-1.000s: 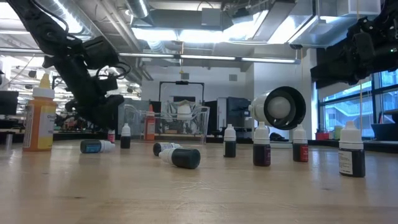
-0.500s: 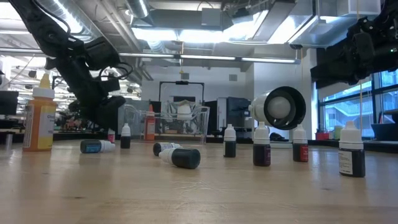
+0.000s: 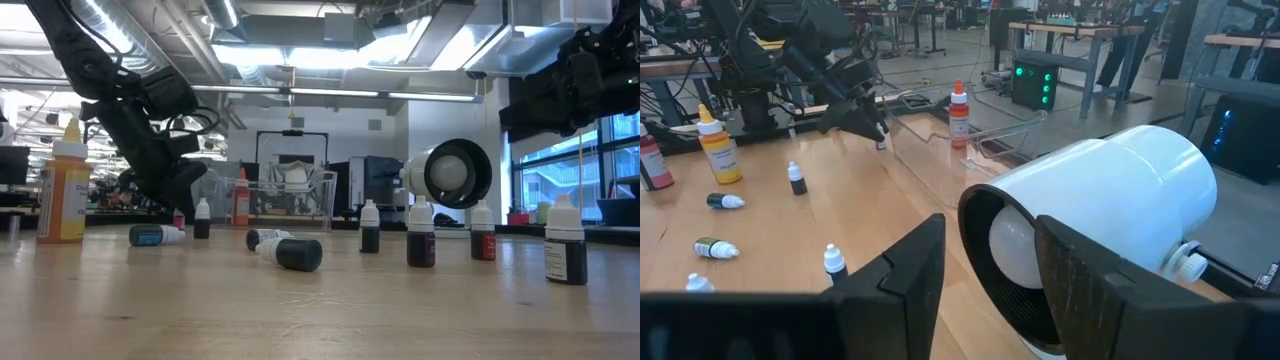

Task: Pick & Place food coloring
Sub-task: Put the red food coloring bottle into the transparent bin

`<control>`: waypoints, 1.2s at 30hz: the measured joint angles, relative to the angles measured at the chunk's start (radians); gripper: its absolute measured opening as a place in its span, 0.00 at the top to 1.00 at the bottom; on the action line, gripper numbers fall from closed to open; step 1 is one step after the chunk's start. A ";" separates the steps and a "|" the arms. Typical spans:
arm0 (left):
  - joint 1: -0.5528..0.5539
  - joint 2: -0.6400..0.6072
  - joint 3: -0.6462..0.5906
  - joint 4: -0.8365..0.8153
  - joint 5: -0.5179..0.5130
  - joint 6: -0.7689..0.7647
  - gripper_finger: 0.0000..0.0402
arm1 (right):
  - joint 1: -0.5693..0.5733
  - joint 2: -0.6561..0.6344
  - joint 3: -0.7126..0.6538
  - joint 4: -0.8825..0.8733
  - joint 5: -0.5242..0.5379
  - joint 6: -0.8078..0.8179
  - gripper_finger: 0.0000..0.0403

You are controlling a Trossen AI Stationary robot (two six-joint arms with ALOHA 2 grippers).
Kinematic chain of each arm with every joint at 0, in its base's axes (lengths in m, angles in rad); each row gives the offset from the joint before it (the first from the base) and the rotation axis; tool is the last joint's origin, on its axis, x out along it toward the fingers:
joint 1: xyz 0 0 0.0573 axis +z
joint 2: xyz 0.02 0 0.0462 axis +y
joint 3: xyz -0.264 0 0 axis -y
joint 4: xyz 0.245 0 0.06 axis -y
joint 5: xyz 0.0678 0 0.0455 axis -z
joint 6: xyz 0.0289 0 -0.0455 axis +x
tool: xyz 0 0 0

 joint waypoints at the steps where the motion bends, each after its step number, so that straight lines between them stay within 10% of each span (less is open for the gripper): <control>1: 0.000 0.000 0.000 0.000 0.000 0.000 0.58 | 0.000 0.000 0.000 0.000 0.000 0.000 0.61; 27: -0.001 0.000 0.000 -0.053 0.011 -0.020 0.58 | 0.000 0.000 0.000 0.000 0.000 0.000 0.61; 36: -0.001 0.000 0.000 -0.048 -0.006 -0.020 0.74 | 0.000 0.000 0.000 0.000 0.000 0.000 0.61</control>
